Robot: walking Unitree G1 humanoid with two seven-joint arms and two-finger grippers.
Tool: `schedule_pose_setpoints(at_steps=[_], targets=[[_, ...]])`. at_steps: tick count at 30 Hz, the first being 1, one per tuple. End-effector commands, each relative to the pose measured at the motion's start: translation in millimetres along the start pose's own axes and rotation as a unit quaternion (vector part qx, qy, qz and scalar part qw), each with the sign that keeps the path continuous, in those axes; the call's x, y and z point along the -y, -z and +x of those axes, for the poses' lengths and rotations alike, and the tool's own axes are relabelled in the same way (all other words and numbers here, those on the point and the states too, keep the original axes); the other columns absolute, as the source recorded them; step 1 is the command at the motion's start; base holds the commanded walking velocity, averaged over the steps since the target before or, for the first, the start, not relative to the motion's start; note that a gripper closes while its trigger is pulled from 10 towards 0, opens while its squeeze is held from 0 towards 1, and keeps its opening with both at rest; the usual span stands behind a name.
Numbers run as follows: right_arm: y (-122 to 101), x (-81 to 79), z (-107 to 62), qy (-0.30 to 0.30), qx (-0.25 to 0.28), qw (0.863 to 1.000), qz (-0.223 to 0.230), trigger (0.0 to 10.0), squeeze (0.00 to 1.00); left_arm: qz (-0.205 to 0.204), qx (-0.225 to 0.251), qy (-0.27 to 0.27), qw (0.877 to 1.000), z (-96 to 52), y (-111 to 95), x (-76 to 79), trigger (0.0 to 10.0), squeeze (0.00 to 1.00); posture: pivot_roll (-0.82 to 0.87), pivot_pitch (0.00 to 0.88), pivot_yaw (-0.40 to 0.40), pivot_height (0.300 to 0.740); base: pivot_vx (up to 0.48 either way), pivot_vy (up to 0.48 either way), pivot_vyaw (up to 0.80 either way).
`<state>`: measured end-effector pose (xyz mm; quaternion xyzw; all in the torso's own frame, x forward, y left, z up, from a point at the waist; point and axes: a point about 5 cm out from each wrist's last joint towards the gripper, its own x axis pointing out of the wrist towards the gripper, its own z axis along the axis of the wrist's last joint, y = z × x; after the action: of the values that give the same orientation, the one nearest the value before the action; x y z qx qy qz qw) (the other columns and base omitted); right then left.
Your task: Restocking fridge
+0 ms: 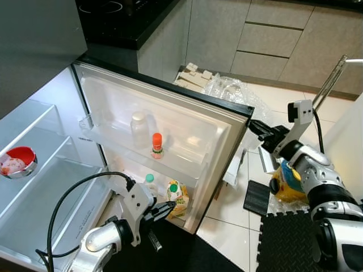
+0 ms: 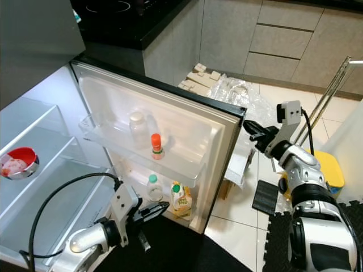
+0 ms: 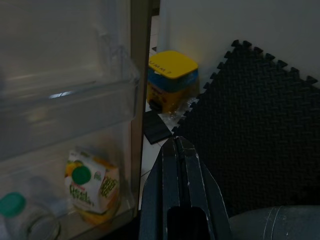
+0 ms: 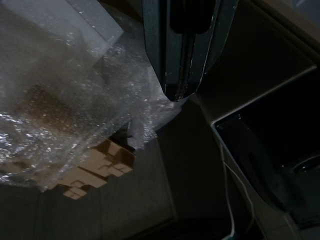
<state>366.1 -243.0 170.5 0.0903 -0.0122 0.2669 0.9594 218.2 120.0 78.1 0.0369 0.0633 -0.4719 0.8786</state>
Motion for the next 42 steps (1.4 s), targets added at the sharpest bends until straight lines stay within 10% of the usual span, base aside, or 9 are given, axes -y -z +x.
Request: schedule_pose_setpoints(at_steps=[1, 11, 21, 27, 42], targets=[[1, -4.6, 1.7, -0.019, 0.007, 1.0, 0.003, 10.0, 0.0, -0.001, -0.006, 0.007, 1.0, -2.7, 1, 2.1, 10.0, 0.0, -0.12, 0.072, -0.037, 0.736, 0.0, 0.0, 0.0], [6, -20.9, 1.5, -0.128, 0.005, 0.991, 0.036, 10.0, 0.0, -0.009, -0.014, 0.018, 1.0, -5.2, 1, 5.0, 10.0, 0.0, -0.12, 0.075, -0.038, 0.736, 0.0, 0.0, 0.0], [21, -70.0, -5.4, -0.336, -0.028, 0.931, 0.14, 10.0, 0.0, -0.016, -0.037, 0.036, 0.999, -8.9, 6, 8.8, 10.0, 0.0, -0.11, 0.079, -0.038, 0.736, 0.0, 0.0, 0.0], [34, -53.6, 2.4, -0.232, -0.038, 0.966, 0.11, 10.0, 0.0, -0.023, -0.058, 0.04, 0.997, -15.0, 11, 10.9, 10.0, 0.0, -0.11, 0.083, -0.039, 0.736, 0.0, 0.0, 0.0], [62, -34.7, -4.5, -0.079, -0.083, 0.989, 0.097, 10.0, 0.0, -0.014, -0.202, -0.08, 0.976, -66.2, 59, -7.7, 10.0, 0.0, -0.09, 0.096, -0.057, 0.736, 0.0, 0.0, 0.0]])
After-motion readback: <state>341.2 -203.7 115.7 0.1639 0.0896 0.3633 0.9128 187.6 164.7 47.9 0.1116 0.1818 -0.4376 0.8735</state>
